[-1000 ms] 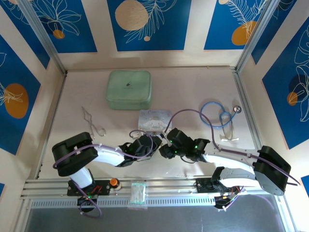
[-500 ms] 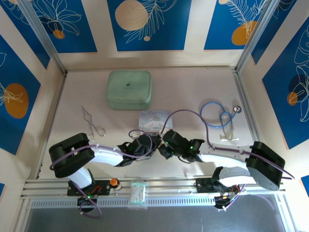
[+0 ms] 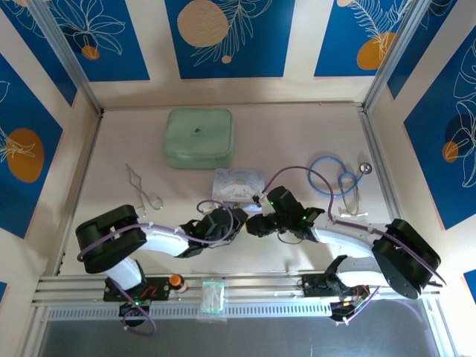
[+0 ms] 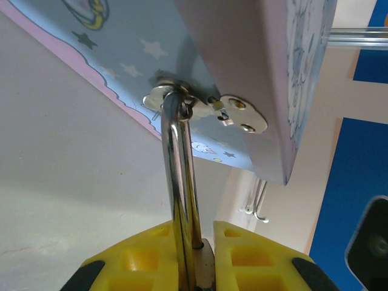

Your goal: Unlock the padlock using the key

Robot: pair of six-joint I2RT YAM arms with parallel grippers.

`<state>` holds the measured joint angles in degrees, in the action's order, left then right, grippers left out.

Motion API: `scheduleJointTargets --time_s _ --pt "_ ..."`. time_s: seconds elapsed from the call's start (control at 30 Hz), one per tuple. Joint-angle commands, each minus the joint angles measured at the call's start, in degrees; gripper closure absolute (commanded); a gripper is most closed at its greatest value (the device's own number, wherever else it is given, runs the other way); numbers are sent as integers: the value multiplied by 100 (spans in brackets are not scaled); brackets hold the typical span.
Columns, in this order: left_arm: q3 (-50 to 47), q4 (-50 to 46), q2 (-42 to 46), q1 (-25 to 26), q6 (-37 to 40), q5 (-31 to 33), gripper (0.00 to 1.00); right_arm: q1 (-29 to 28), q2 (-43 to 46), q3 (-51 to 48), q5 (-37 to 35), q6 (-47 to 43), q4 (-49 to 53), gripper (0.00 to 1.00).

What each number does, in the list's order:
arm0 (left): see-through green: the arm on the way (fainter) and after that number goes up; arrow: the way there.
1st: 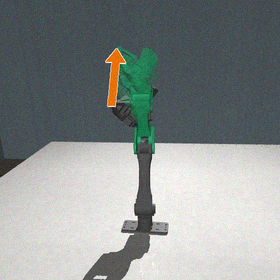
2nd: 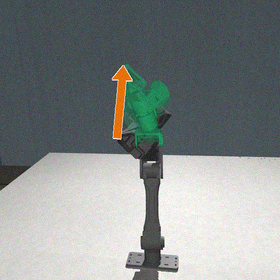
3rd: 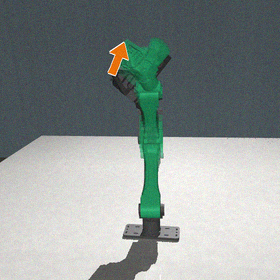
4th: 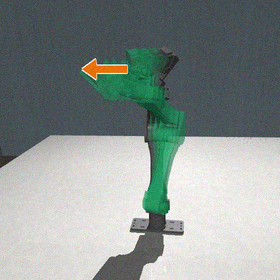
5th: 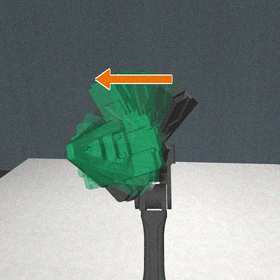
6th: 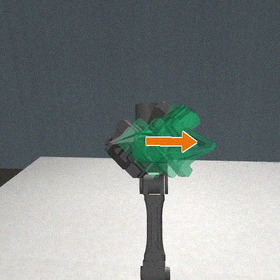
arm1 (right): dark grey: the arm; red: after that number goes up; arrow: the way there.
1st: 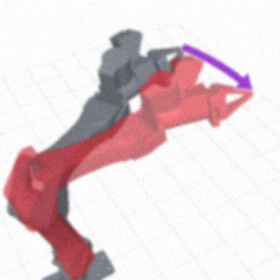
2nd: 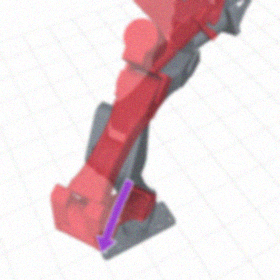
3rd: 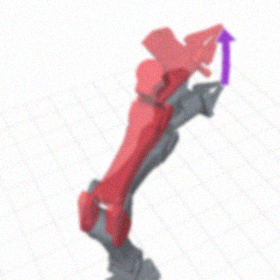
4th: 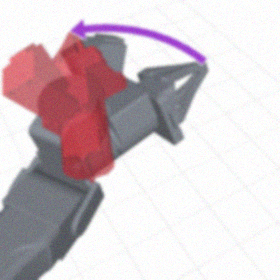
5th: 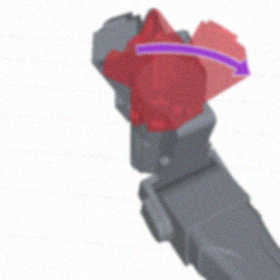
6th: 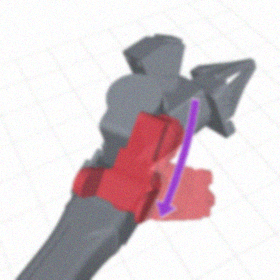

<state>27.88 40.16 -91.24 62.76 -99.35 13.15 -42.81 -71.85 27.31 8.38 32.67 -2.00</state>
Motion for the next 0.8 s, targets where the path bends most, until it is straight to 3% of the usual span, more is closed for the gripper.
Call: scheduleJointTargets --time_s 0.0,0.2,0.43,0.77 --pt "-127 354 80 113 3 -242 100 481 -113 -244 47 449 -166 80" --pt "-201 471 32 113 -57 -245 100 551 -32 -343 -17 707 -78 71" --pt "-270 390 141 114 -33 -199 100 974 277 -645 49 879 -10 69" --pt "-274 370 111 122 -49 -191 100 983 557 -745 141 996 -26 59"
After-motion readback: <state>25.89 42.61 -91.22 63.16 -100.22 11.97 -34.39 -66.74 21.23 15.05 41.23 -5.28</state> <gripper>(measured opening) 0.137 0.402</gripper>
